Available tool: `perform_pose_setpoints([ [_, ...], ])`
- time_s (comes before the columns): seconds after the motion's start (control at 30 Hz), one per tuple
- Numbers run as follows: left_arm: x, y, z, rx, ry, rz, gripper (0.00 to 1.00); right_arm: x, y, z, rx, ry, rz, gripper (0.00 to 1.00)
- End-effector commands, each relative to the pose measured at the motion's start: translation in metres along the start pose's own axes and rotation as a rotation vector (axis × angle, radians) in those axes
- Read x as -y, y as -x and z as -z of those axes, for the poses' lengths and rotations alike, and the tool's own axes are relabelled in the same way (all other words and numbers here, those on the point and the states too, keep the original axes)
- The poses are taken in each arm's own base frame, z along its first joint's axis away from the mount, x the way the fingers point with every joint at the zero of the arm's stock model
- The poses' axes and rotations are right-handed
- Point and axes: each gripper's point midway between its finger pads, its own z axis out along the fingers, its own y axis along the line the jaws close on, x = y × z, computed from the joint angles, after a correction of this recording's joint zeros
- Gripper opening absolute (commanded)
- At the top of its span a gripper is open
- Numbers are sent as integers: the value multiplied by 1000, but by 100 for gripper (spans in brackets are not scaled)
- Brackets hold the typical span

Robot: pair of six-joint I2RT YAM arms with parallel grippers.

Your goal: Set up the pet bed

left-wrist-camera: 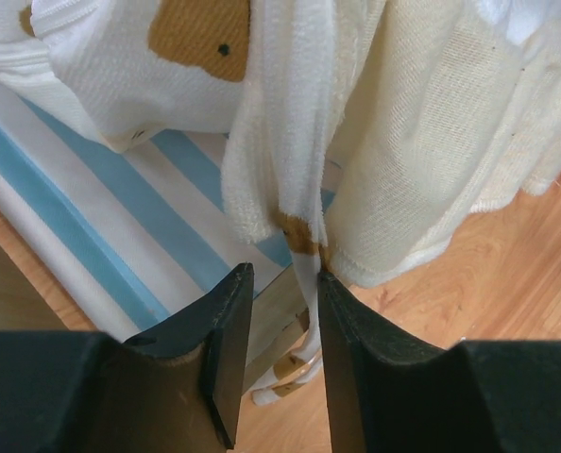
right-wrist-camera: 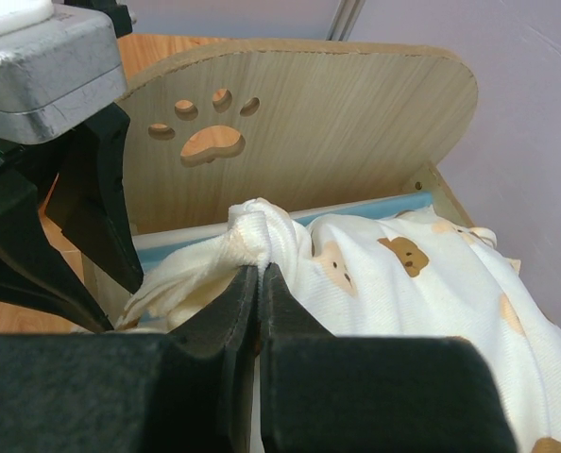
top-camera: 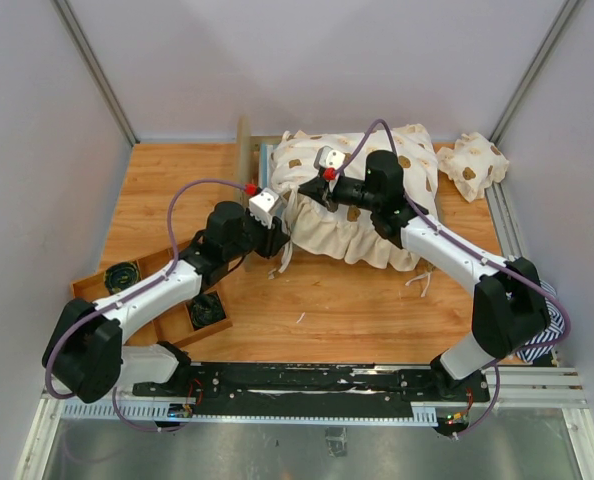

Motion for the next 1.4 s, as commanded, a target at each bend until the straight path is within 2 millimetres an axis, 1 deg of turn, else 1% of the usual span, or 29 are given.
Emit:
perform_pose_setpoints([
  [0.0, 5, 7, -7, 40, -20, -6, 38, 11, 15, 5, 52, -27, 37, 0],
  [0.13, 10, 5, -10, 32, -37, -7, 41, 10, 14, 5, 50, -27, 36, 0],
  [0.3, 17, -5, -10, 5, -57, 6, 43, 11, 14, 5, 51, -31, 38, 0],
  [0.33, 19, -7, -10, 2, -63, 7, 42, 11, 14, 5, 52, -31, 38, 0],
  [0.37, 21, -7, -9, 2, -67, 5, 37, 11, 14, 5, 52, -32, 40, 0],
  [0.43, 20, -8, -9, -4, -57, 6, 25, 11, 15, 6, 53, -35, 40, 0],
  [0.5, 17, -6, -7, -7, -37, 6, 16, 11, 14, 6, 52, -36, 40, 0],
  [0.57, 13, 1, -2, 0, -6, 11, 13, 11, 13, 7, 49, -41, 41, 0],
  [0.67, 5, 15, 7, 19, 53, 13, 1, 14, 12, 8, 42, -62, 43, 0],
  [0.97, -23, 74, 28, 100, 222, -104, 0, 16, 7, 9, 32, -79, 33, 0],
  [1.17, -36, 110, 40, 156, 294, -226, 0, 15, 9, 12, 34, -86, 39, 0],
  [1.27, -43, 124, 46, 178, 338, -291, 0, 14, 13, 12, 48, -78, 40, 0],
  [1.37, -50, 129, 49, 193, 375, -361, 0, 12, 15, 12, 60, -72, 40, 0],
])
